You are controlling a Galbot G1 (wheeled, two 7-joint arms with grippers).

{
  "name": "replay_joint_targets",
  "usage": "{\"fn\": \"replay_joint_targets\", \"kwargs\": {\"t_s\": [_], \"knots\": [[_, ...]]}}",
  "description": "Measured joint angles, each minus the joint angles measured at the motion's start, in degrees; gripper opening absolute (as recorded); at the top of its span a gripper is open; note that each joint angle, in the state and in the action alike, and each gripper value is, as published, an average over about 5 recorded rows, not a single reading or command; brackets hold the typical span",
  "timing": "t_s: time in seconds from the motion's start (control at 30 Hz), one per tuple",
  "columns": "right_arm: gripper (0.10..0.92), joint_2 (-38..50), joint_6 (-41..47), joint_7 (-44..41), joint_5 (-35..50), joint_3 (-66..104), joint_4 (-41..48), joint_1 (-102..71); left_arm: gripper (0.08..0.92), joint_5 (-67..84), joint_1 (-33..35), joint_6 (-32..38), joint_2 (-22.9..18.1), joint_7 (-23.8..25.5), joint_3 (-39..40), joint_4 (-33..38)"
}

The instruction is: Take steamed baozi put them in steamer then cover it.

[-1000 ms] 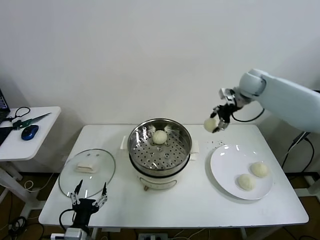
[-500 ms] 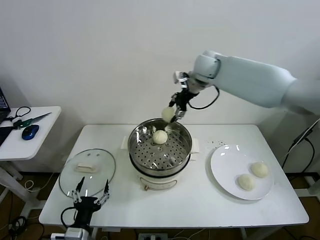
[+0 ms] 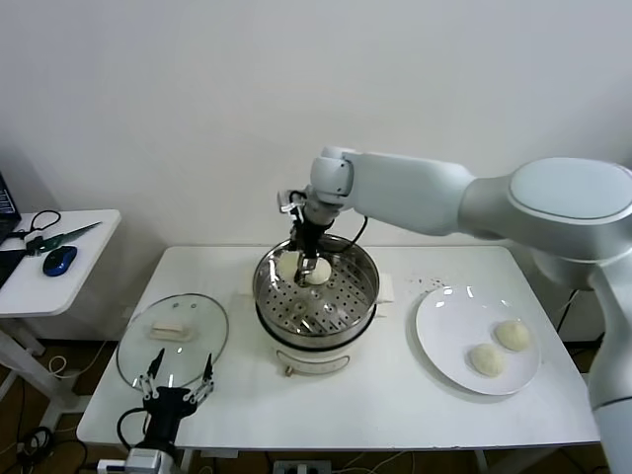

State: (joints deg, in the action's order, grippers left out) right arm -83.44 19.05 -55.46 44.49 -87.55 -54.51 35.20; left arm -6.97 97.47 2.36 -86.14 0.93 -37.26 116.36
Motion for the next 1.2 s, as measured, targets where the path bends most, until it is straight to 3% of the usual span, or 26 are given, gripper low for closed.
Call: {"fn": "replay_joint_targets", "kwargs": {"t_s": [0.3,0.57,0.73,1.2], "knots": [[0.705,-1.4,0.4,0.6,-0.9,-0.4,0.7,-2.8,0.823,-0.3,-0.2,-0.1,-0.1,0.0,0.0,-0.5],[0.816,-1.5,0.5,0.7,-1.9,0.1,0.8,-3.5,0.823,-0.7,-0.5,-0.3,-0.2,0.0,0.1,-0.7],[0.822,-0.5,0.3,-0.1,-2.3,0.5,-0.1,-2.6,0.823,-0.8,-0.7,-0.5,-0.2,-0.1,0.1,-0.7],[0.823,12.0,-2.6,-4.2,-2.2,-0.5,-9.1,7.2,0.823,-1.1,-0.5,-0.7,-0.2,-0.1,0.2,-0.3]]}}
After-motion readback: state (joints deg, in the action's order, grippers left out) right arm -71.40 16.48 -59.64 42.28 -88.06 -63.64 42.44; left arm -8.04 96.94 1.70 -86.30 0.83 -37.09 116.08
